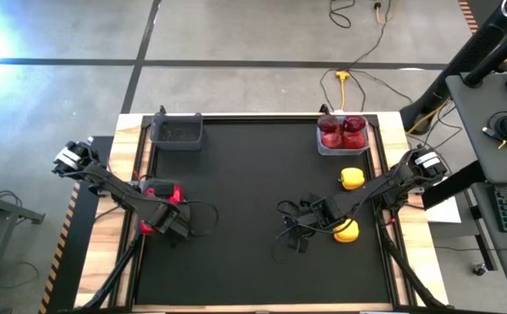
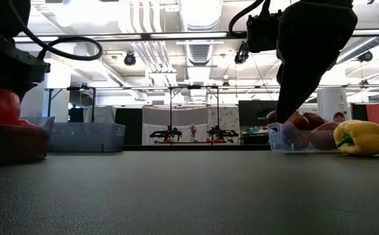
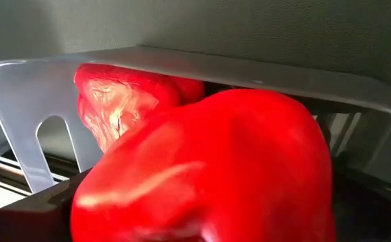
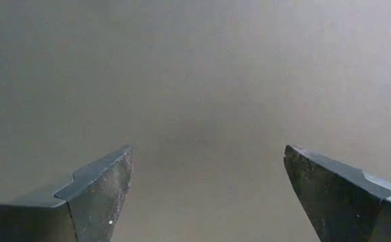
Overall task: Sort produce into baskets
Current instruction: Put the red bell pepper into the bottom black bin
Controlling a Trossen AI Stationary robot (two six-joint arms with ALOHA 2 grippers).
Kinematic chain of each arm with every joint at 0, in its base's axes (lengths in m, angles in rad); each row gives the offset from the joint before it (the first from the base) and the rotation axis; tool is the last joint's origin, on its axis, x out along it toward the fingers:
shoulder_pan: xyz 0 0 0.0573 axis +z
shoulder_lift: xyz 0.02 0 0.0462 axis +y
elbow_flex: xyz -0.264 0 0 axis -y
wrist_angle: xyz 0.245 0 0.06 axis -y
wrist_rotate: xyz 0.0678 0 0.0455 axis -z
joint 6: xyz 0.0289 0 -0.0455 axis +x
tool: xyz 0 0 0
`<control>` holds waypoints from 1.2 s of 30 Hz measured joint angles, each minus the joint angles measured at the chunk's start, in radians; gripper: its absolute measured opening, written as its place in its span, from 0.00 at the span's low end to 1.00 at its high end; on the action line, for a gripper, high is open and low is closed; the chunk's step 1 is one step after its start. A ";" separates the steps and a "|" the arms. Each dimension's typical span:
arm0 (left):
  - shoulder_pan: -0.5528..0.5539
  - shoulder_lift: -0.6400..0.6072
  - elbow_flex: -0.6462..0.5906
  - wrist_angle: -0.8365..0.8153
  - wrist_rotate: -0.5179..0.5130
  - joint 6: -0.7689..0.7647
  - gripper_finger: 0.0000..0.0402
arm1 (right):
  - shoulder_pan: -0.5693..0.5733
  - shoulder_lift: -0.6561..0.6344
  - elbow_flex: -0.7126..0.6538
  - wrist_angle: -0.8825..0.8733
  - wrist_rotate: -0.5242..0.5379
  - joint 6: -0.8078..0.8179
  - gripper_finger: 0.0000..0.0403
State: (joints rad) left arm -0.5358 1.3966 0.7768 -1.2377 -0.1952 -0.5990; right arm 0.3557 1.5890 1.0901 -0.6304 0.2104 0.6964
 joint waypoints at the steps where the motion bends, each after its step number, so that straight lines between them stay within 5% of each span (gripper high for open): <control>1: 0.000 0.004 0.001 0.000 0.004 -0.001 0.99 | 0.000 0.000 0.000 0.000 0.000 0.000 0.93; 22: 0.002 -0.024 0.158 -0.188 0.203 0.014 0.97 | 0.011 0.000 0.000 0.000 -0.008 -0.053 0.93; 36: 0.072 -0.198 0.215 -0.256 0.090 -0.038 0.74 | 0.057 0.000 -0.100 0.064 -0.008 0.043 0.93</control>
State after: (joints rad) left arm -0.4642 1.1982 0.9915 -1.4933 -0.1050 -0.6366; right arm 0.4126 1.5894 0.9900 -0.5667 0.2024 0.7396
